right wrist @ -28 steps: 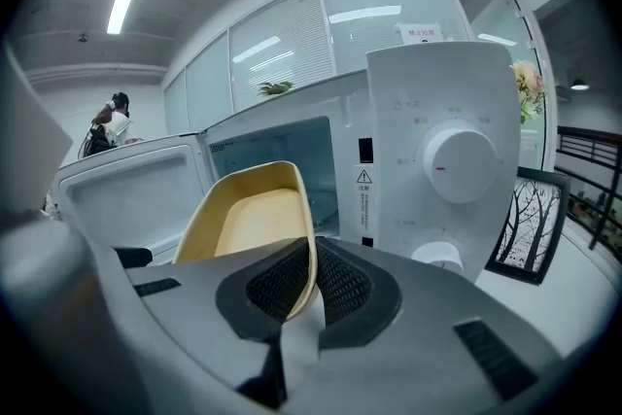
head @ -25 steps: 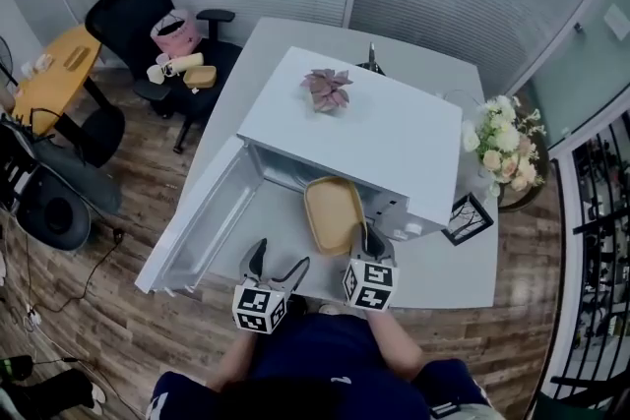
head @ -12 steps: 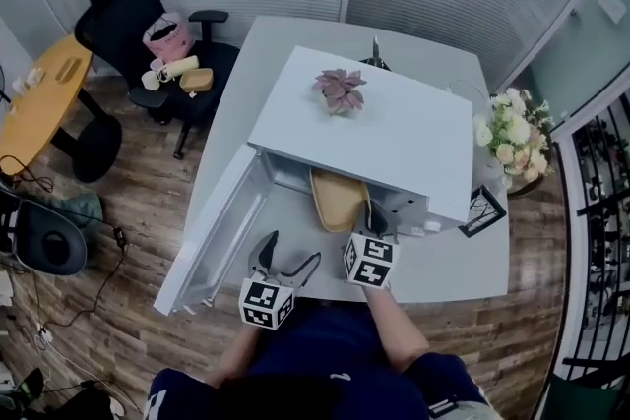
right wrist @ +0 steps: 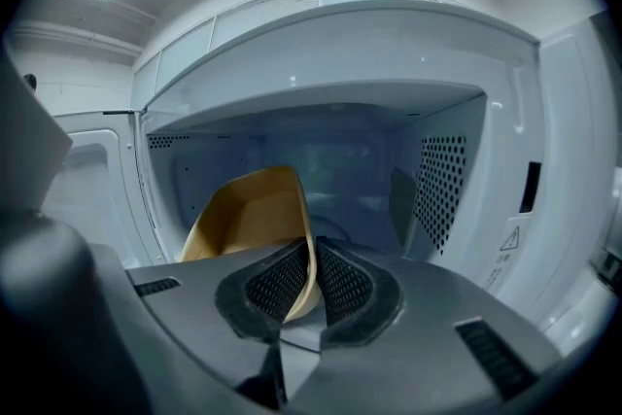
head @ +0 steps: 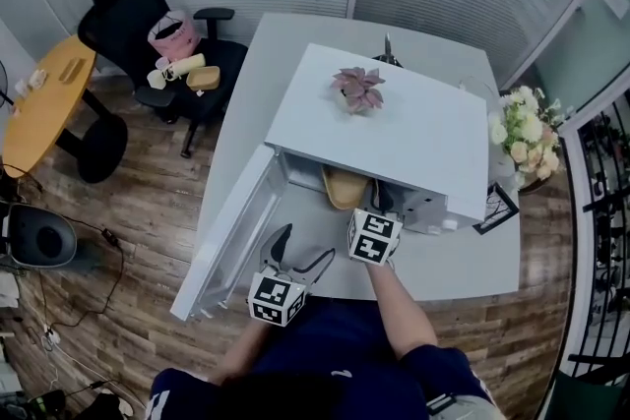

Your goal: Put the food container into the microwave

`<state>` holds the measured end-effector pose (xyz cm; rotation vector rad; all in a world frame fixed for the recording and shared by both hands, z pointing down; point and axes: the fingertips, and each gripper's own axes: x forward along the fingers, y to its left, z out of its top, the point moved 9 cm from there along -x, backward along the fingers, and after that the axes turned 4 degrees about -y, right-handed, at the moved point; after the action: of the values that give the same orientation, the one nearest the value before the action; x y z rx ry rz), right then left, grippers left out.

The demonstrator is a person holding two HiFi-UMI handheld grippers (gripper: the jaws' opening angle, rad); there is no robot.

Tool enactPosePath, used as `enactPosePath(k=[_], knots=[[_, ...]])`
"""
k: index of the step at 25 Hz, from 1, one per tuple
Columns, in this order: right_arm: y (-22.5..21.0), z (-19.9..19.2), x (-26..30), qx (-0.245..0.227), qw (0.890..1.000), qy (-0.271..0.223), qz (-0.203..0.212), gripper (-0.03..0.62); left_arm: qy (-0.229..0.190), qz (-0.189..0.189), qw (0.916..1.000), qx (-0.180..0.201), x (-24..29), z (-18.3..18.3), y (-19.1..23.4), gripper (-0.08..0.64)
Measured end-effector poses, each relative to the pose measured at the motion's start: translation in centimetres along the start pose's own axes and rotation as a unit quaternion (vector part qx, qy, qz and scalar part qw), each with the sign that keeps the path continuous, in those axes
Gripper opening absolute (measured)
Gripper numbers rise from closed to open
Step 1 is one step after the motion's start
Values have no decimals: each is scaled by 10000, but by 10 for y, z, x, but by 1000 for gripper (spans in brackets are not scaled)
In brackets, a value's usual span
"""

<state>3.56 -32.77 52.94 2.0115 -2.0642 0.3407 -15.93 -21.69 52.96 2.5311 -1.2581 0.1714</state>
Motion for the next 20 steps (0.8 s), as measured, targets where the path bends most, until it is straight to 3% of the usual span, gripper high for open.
enactPosePath(k=[12, 20], knots=[[3, 6, 30, -340, 9993, -39, -163, 38, 97, -405, 9991, -124, 11, 2, 1, 428], [-5, 6, 49, -445, 9987, 40, -246, 38, 82, -232, 9996, -130, 12, 6, 4, 428]])
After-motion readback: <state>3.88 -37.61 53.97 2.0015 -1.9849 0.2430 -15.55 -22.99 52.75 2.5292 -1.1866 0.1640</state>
